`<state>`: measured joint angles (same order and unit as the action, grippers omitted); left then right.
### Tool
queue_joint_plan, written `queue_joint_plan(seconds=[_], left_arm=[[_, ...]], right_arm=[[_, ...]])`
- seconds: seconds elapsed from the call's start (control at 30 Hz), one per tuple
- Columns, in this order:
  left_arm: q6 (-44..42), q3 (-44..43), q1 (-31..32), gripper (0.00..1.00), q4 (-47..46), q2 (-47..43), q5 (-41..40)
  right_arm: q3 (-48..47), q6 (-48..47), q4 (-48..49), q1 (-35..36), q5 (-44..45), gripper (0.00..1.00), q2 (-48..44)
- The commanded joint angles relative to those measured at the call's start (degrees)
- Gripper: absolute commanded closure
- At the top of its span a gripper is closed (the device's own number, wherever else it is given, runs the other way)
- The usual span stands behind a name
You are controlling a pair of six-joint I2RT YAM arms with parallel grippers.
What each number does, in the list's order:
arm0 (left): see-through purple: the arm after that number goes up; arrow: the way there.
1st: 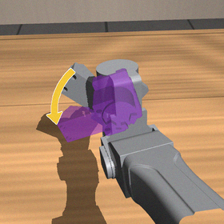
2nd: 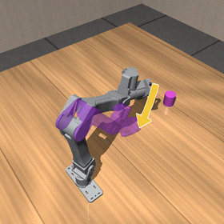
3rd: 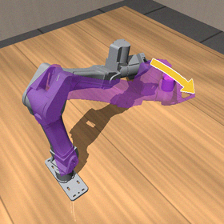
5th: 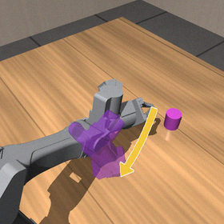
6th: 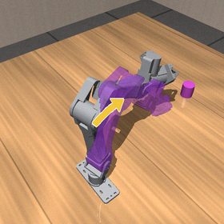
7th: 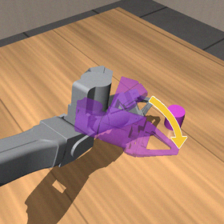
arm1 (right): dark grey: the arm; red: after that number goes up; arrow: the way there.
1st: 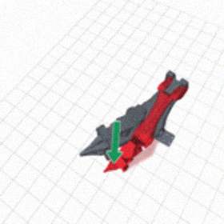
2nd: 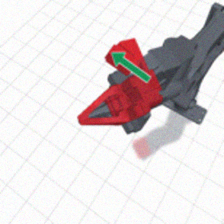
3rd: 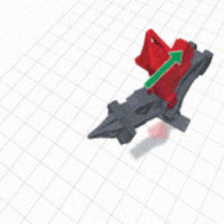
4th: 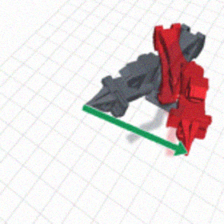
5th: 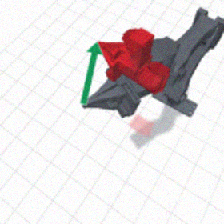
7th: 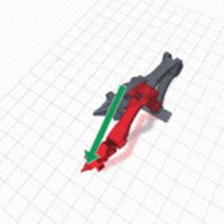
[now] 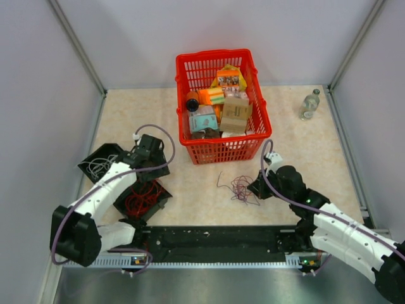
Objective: Untangle the cables
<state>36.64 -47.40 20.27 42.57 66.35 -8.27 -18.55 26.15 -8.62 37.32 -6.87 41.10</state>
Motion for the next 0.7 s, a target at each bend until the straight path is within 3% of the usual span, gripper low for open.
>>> queue_joint_plan(seconds=[0.0, 0.1, 0.37, 0.5, 0.57, 0.67], left_arm=[[0.3, -0.9, 0.4, 0.32, -1.0, 4.1, -11.0], [0.4, -0.3, 0.9, 0.34, -2.2, 7.5, -10.9], [3.6, 1.0, 4.2, 0.57, -1.3, 10.5, -14.2], [4.9, 1.4, 5.6, 0.57, -0.2, 11.3, -15.6], [5.8, 1.8, 5.8, 0.63, 0.2, 10.9, -15.4], [7.8, 3.0, 5.8, 0.83, 1.0, 6.6, -15.2]], right_arm=[[-1.0, 0.0, 1.1, -0.2, 1.0, 1.00, -3.0], [-0.5, 0.1, 0.5, -0.3, 1.6, 1.00, -4.1], [0.4, 0.3, 0.0, -0.3, 2.1, 1.00, -5.8], [0.8, 0.4, 0.1, -0.3, 2.4, 1.00, -5.8], [0.7, 0.4, 0.0, -0.2, 2.5, 1.00, -5.9], [0.9, 0.4, -0.2, -0.3, 2.7, 1.00, -6.5]])
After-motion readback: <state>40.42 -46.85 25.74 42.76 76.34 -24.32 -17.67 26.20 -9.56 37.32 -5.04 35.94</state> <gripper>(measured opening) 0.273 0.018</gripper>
